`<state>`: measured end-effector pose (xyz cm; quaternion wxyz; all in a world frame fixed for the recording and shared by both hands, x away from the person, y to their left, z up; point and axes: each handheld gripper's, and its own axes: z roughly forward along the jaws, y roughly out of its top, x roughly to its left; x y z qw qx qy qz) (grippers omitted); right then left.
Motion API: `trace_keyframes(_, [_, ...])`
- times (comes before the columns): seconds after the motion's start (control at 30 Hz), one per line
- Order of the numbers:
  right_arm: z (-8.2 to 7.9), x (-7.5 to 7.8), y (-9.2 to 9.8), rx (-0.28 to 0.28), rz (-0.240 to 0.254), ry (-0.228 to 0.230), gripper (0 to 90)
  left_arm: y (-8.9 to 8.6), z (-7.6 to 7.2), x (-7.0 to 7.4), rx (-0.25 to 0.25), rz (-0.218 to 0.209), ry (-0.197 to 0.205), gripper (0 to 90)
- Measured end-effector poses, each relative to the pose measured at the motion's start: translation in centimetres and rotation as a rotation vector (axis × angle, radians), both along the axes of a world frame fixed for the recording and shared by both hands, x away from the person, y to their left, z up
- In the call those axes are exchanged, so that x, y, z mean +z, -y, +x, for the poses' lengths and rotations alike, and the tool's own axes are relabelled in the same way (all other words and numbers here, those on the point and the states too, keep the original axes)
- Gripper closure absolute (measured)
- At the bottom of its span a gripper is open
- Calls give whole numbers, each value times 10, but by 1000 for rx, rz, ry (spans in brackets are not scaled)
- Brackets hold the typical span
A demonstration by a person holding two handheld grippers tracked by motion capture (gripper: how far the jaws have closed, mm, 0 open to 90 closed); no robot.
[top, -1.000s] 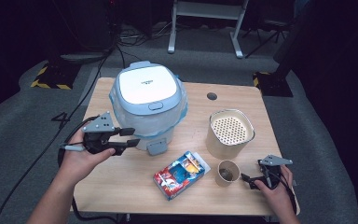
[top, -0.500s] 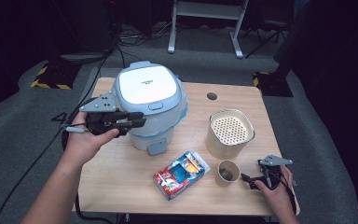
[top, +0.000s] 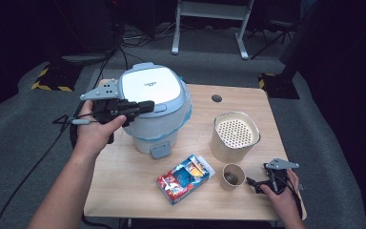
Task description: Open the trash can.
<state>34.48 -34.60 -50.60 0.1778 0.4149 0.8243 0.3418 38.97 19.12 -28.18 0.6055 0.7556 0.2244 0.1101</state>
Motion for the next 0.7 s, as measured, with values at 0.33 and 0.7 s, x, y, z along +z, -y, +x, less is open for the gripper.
trace_keyframes(0.33, [0, 0, 0, 0, 0, 0, 6, 14, 9, -6, 80, 74, -5, 900])
trace_keyframes(0.7, [0, 0, 0, 0, 0, 0, 6, 26, 15, -12, 104, 155, -25, 900])
